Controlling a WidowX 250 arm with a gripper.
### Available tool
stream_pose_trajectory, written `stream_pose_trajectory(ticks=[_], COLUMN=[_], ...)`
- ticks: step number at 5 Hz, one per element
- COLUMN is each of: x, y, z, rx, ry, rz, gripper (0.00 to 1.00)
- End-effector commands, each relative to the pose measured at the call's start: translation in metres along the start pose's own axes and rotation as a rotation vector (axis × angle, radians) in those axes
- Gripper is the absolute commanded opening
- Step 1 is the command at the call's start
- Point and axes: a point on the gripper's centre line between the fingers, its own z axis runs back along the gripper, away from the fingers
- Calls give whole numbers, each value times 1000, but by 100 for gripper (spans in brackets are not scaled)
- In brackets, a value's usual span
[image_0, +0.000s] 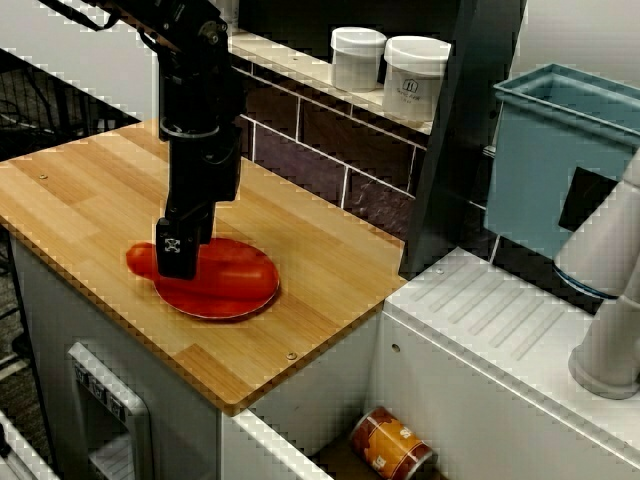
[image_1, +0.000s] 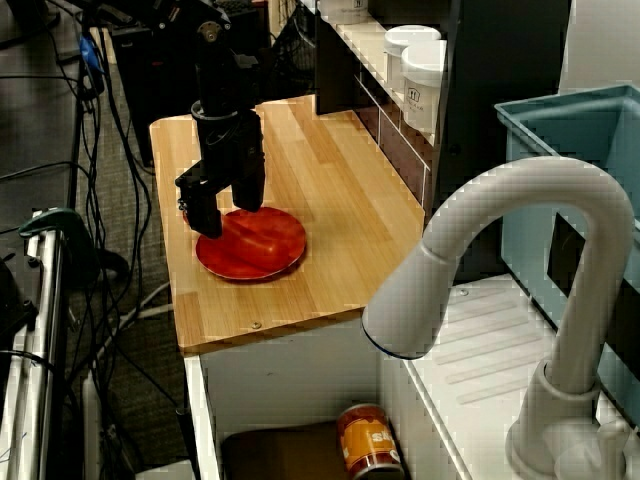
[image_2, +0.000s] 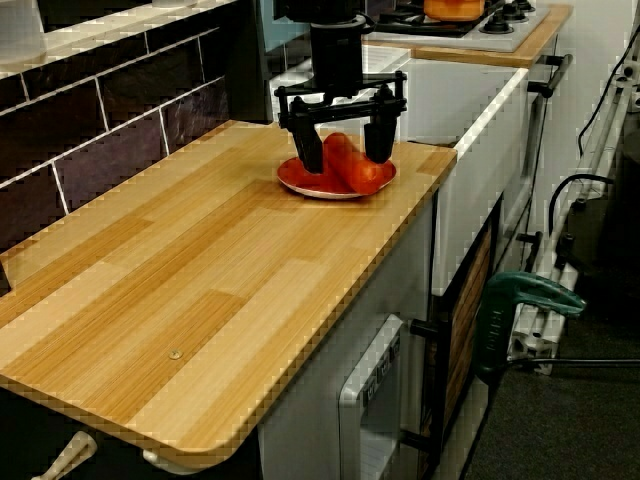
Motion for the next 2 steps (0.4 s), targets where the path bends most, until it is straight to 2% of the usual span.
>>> stream_pose_trajectory(ticks=[1, 2], x=[0, -3], y=[0, -3], z=[0, 14], rx=[0, -38], ry=[0, -7], rz=[0, -18], gripper=[100, 100])
